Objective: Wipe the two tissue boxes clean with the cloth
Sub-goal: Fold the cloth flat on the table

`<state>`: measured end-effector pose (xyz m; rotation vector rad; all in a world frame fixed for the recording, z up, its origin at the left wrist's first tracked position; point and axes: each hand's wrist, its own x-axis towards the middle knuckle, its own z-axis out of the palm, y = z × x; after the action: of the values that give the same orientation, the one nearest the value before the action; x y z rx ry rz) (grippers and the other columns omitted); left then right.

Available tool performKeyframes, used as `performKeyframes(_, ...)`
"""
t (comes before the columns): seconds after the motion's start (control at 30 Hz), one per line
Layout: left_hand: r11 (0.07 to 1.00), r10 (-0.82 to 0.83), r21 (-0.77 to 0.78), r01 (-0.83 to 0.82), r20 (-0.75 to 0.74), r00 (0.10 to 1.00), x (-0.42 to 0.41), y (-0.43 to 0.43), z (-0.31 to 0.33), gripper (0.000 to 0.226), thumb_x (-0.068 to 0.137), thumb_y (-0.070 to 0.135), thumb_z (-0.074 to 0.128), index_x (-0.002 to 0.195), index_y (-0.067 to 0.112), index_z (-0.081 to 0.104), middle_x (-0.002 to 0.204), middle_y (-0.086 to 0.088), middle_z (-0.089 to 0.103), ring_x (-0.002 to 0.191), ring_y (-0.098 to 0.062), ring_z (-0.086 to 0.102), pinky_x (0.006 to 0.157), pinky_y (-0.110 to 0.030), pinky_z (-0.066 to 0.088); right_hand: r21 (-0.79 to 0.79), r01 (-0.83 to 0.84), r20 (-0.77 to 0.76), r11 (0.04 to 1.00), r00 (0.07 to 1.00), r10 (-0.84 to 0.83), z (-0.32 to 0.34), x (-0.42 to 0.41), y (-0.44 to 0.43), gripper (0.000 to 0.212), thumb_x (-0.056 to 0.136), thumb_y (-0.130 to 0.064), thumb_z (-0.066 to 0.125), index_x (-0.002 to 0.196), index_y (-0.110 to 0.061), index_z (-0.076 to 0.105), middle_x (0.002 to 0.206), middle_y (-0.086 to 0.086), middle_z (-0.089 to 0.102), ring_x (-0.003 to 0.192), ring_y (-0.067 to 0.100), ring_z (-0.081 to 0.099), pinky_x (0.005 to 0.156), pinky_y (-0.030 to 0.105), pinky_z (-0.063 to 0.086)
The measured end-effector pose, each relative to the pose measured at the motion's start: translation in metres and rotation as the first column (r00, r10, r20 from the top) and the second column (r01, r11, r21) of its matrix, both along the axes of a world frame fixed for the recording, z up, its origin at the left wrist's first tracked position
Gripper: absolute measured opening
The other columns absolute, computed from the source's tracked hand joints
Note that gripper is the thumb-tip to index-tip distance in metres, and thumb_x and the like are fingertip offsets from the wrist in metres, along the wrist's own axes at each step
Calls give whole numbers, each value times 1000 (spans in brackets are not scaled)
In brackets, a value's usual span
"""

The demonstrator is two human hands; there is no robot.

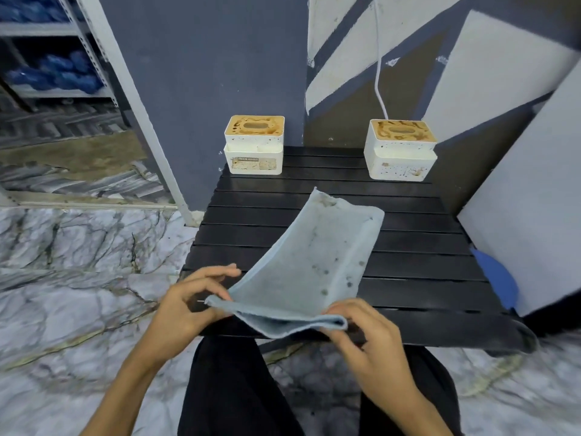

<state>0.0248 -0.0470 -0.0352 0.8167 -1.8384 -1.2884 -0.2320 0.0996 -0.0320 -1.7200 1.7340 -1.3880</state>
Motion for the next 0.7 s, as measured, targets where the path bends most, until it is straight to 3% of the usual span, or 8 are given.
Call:
performKeyframes(0.07,992,-69,97,75,-59,996,-14,4,11,25,67,37,84,75,18,70,107,-8,75,118,-21,66,96,-24,50,39,71,83,997,994,-75,7,-8,6,4,88,-32,67,90,-29,69,84,-16,67,73,6,63,61,13,45)
performKeyframes(0.17,997,-13,79,19,-70,997,-38,-5,22,33,68,49,83,79,22,70,85,3,74,86,-9,70,77,-17,52,52,138,173,989,974,-145,12,-19,4,7,87,-26,69,92,-31,69,82,-13,71,73,10,68,63,28,55)
performKeyframes(0.23,998,35,51,-30,-97,995,-59,-19,30,14,75,33,83,80,26,72,77,6,70,76,-5,64,71,-16,51,46,163,240,986,956,-169,16,-28,-4,14,87,-14,71,90,-28,70,81,-10,72,73,11,69,66,29,56)
performKeyframes(0.37,995,89,55,-84,-93,992,-102,-61,40,12,85,3,73,87,15,73,82,2,72,77,-3,63,72,-15,50,99,189,340,977,916,-212,22,-57,-36,11,88,-10,70,87,-21,71,81,-4,73,78,17,70,71,35,58)
performKeyframes(0.47,995,87,42,-86,-16,996,-132,-98,40,8,87,6,73,89,13,75,83,-2,71,76,-3,61,74,-16,49,146,237,300,961,915,-271,16,-87,-67,10,89,-13,69,87,-22,72,81,-8,74,79,14,70,74,35,58)
performKeyframes(0.6,993,101,42,-106,106,989,-166,-142,23,10,86,9,76,84,19,76,78,10,72,74,-2,61,70,-14,49,215,315,129,924,929,-346,8,-125,-110,15,88,-18,71,80,-31,70,74,-14,71,72,0,64,68,14,48)
performKeyframes(0.7,994,107,12,-111,184,977,-185,-167,6,16,84,9,77,88,24,75,82,5,72,73,-3,62,68,-13,50,287,345,25,894,930,-367,-5,-150,-139,7,85,-21,74,84,-27,72,73,-11,68,69,3,62,68,16,46)
